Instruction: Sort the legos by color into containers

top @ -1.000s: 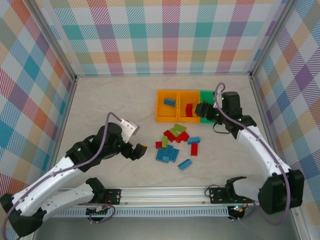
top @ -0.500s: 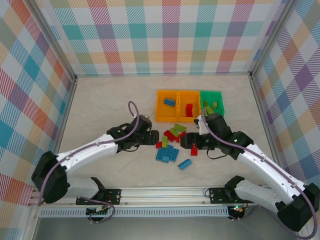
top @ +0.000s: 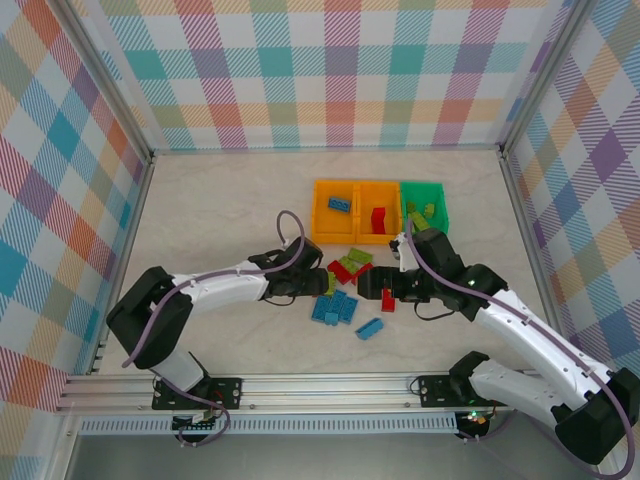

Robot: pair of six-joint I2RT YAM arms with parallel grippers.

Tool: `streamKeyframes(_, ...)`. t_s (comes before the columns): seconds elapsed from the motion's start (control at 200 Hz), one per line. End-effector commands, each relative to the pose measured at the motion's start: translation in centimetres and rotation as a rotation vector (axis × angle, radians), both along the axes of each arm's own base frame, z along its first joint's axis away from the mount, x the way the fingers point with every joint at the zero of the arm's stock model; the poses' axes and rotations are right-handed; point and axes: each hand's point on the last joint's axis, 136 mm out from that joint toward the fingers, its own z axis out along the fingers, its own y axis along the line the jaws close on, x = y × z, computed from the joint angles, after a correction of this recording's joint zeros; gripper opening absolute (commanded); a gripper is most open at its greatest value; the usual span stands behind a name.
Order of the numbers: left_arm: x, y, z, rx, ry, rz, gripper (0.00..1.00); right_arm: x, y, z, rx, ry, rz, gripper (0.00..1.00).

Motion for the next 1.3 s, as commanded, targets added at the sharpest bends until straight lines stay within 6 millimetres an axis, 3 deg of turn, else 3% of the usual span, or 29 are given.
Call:
streamKeyframes(0.0, 0.3, -0.3, -0.4, 0.002, -0.004, 0.007, 0.61, -0.1, 0.0, 0.1, 0.016, -0.011, -0.008, 1.00)
streamKeyframes(0.24, -0.4, -0.7, -2.2, 0.012, 0.047, -0.026, 0.58, 0.1, 0.0, -0.1, 0.005, -0.009, -0.018, 1.00)
streamKeyframes(0.39, -0.8, 0.8, -2.8, 0.057, 0.046, -0.005, 0.52, 0.2, 0.1, -0.3, 0.002, -0.004, -0.017, 1.00)
streamKeyframes(0.635, -1.8, 5.2, -1.6, 0.153, 0.002, 0.045, 0.49, 0.5, 0.3, -0.4, 0.008, -0.004, -0.017, 1.00)
streamKeyframes(0.74, -1.8, 5.4, -0.3, 0.127, -0.033, 0.038, 0.49, 0.6, 0.4, -0.3, 0.008, -0.004, -0.015, 1.00)
streamKeyframes(0.79, -1.8, 4.4, 0.5, 0.072, -0.051, 0.000, 0.53, 0.7, 0.5, -0.3, 0.007, -0.004, -0.014, 1.00)
streamKeyframes(0.91, -1.5, 1.4, 1.5, -0.051, -0.067, -0.069, 0.77, 0.9, 0.7, -0.3, 0.005, 0.000, -0.010, 1.00)
streamKeyframes(1.04, -1.2, 1.6, -0.2, 0.028, -0.026, -0.051, 0.81, 0.9, 0.7, -0.2, 0.002, -0.002, -0.010, 1.00)
streamKeyframes(1.295, -1.4, 3.6, -2.3, 0.146, 0.017, -0.002, 0.52, 0.6, 0.4, -0.2, -0.003, 0.002, -0.017, 1.00)
